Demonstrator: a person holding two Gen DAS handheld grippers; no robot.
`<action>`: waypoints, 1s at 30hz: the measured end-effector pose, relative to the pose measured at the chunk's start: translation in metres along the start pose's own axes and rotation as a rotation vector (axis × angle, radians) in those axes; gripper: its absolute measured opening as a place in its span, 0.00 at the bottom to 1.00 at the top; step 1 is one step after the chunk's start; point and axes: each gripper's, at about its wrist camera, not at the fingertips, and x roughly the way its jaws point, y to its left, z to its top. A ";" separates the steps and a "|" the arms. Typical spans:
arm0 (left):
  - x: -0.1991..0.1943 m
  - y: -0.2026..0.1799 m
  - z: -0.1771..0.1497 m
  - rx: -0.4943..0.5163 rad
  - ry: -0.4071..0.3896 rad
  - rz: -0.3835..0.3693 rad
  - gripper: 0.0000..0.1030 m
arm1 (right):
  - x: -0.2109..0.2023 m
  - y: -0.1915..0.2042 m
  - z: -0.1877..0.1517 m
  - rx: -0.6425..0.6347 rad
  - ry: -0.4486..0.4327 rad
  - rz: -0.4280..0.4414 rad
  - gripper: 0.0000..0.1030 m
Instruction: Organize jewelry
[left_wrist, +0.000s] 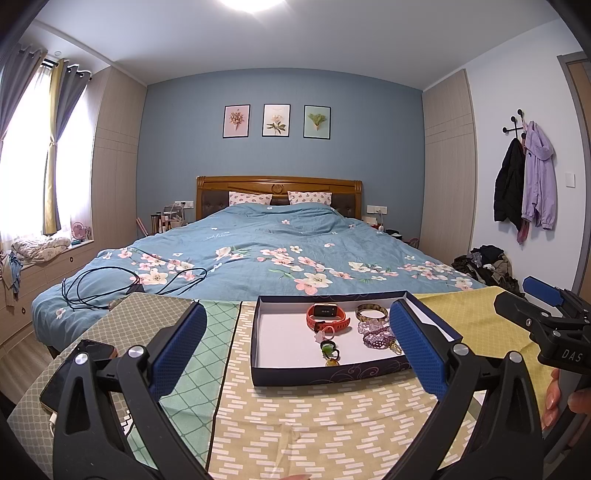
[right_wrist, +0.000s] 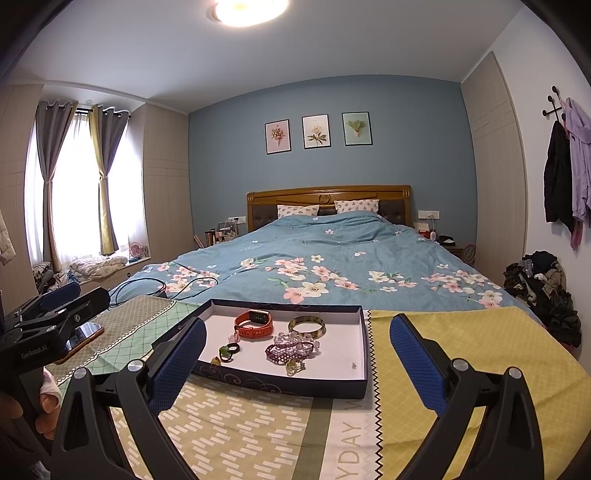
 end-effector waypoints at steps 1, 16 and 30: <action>0.000 0.000 0.000 0.001 -0.001 0.001 0.95 | 0.001 0.000 0.000 0.001 0.001 0.002 0.93; 0.000 -0.001 -0.001 0.001 0.001 0.001 0.95 | 0.002 0.001 0.001 0.000 0.002 0.003 0.93; 0.000 0.001 -0.002 0.004 -0.003 0.003 0.95 | 0.002 0.001 0.002 0.000 -0.001 0.000 0.93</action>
